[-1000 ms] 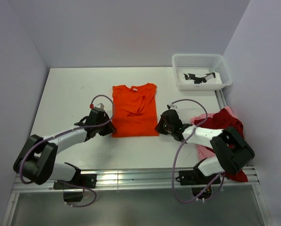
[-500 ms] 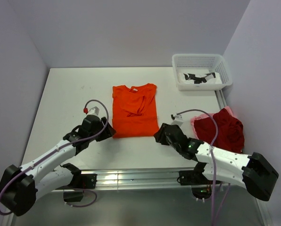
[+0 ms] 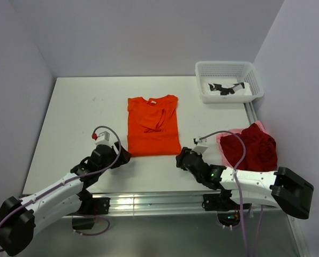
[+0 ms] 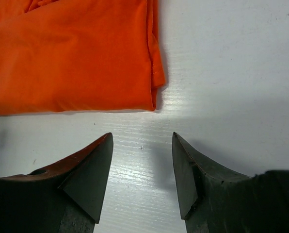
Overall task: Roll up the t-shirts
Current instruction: Fold the tshirt
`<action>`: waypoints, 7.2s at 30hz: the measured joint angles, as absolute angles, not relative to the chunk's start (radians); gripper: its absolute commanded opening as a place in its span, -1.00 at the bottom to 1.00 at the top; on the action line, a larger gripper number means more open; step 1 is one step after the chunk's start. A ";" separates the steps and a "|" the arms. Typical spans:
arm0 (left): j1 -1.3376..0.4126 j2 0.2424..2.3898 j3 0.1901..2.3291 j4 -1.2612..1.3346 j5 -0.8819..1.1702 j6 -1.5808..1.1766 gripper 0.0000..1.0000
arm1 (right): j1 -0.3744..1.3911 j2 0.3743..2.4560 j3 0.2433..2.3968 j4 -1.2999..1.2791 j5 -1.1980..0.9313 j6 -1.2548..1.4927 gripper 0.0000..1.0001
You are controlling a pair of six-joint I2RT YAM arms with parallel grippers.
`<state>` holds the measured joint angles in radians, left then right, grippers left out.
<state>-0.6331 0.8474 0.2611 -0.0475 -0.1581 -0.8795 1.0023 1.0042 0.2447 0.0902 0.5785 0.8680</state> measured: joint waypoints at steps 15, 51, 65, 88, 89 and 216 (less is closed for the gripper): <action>-0.784 0.993 0.193 0.208 -0.332 -0.954 0.79 | 1.034 0.983 0.154 0.198 0.668 0.879 0.39; -0.929 1.048 0.098 0.395 -0.572 -1.032 0.20 | 1.093 1.015 0.125 0.255 0.728 0.872 0.22; -0.869 1.122 0.116 0.470 -0.533 -0.967 0.20 | 0.921 1.168 0.159 0.420 0.537 0.710 0.03; -0.781 1.205 0.122 0.584 -0.393 -0.882 -0.11 | 0.865 1.285 0.236 0.485 0.428 0.632 -0.24; -0.780 1.208 0.122 0.585 -0.390 -0.880 -0.12 | 0.864 1.285 0.236 0.487 0.426 0.631 -0.28; -0.291 1.699 1.060 -0.384 0.181 -0.739 -0.99 | 0.432 1.666 1.029 -0.271 -0.106 0.400 -1.00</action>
<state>-0.2909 1.6989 1.0603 -0.3840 0.1810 -0.7387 0.4320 1.6665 1.0290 -0.2714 -0.1059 0.4000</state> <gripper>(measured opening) 0.015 0.009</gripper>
